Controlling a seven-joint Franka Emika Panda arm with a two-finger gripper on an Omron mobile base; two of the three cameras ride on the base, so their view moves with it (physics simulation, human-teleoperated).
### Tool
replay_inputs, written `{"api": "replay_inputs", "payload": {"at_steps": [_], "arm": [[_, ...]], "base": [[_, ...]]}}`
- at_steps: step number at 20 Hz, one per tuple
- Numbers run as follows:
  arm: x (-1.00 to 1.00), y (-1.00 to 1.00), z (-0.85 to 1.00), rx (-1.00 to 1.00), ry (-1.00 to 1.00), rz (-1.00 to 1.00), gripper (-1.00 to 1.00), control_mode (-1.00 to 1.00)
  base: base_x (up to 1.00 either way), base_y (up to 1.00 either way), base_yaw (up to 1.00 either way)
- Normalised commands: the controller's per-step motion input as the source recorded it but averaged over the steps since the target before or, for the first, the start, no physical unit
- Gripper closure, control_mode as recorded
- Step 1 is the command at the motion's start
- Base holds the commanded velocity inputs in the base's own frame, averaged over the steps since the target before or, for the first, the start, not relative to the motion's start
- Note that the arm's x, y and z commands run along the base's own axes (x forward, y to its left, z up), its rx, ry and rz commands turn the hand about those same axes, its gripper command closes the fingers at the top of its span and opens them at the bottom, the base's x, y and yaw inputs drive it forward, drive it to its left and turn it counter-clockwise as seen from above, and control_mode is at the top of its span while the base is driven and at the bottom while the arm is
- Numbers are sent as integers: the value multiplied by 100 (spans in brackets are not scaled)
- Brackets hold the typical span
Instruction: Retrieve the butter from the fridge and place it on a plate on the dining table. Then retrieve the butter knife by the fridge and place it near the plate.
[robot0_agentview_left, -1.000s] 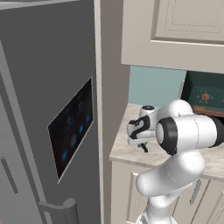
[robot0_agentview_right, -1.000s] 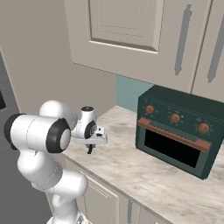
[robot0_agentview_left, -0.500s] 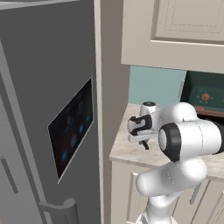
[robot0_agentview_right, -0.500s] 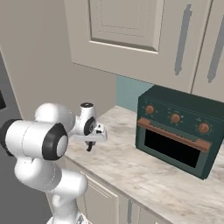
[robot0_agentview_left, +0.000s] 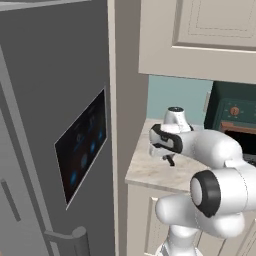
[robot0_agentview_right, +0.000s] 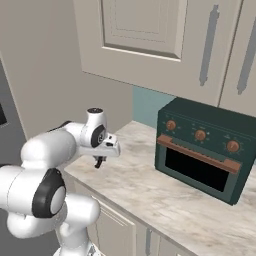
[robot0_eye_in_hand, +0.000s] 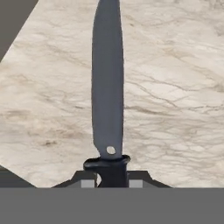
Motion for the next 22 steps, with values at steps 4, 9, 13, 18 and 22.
{"api": "replay_inputs", "payload": {"at_steps": [4,9,13,18,22], "arm": [[-45,0,49,0,0,-4,100,-100],[-47,1,35,0,0,-5,100,-100],[-30,11,32,0,0,-7,100,-100],[-24,9,43,0,0,-8,100,-100],[-26,6,30,0,0,-7,100,-100]], "base": [[0,0,0],[0,0,0],[0,0,0],[0,0,0],[0,0,0]]}}
